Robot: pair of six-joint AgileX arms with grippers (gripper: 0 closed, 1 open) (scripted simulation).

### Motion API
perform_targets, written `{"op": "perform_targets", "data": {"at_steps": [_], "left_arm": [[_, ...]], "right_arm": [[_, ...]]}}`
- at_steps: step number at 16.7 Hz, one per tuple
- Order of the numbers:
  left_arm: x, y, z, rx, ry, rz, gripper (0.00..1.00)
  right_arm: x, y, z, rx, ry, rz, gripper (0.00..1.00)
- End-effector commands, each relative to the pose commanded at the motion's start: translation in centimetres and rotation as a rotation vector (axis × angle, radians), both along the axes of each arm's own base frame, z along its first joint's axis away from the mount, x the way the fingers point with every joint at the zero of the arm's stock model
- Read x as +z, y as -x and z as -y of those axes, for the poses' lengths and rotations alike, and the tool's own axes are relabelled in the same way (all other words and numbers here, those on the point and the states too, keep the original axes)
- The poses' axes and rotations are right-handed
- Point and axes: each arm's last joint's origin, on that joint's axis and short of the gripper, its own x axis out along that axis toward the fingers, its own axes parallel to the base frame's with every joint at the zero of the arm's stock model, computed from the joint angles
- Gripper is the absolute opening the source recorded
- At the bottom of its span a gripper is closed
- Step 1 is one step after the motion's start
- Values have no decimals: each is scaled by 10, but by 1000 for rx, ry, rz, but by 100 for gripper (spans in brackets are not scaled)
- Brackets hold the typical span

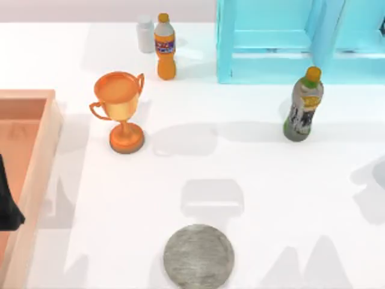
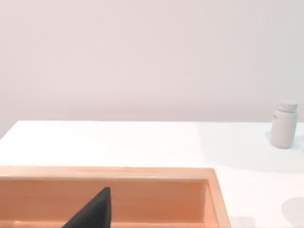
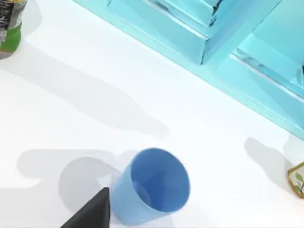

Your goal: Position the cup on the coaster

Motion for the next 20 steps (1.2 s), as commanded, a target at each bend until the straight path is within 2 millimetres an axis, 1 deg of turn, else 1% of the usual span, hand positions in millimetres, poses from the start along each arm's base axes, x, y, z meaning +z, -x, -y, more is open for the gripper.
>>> {"op": "perform_targets", "data": {"at_steps": [2,4,6,8,10,12,14,16,20], "left_arm": [[0,0,0,0,0,0,100],[0,0,0,0,0,0,100],[0,0,0,0,0,0,100],[0,0,0,0,0,0,100],[0,0,0,0,0,0,100],[0,0,0,0,0,0,100],[0,0,0,0,0,0,100],[0,0,0,0,0,0,100],[0,0,0,0,0,0,100]], "right_arm": [[13,-28,3,94,156,-206,100],[18,-60,7,222,285,-417,100],[16,-93,12,371,381,-607,100],[12,-123,17,521,442,-757,100],[7,-149,21,660,480,-863,100],[3,-170,26,780,506,-929,100],[-1,-185,29,871,521,-967,100],[-4,-194,31,922,525,-987,100],[-5,-195,31,930,526,-990,100]]}}
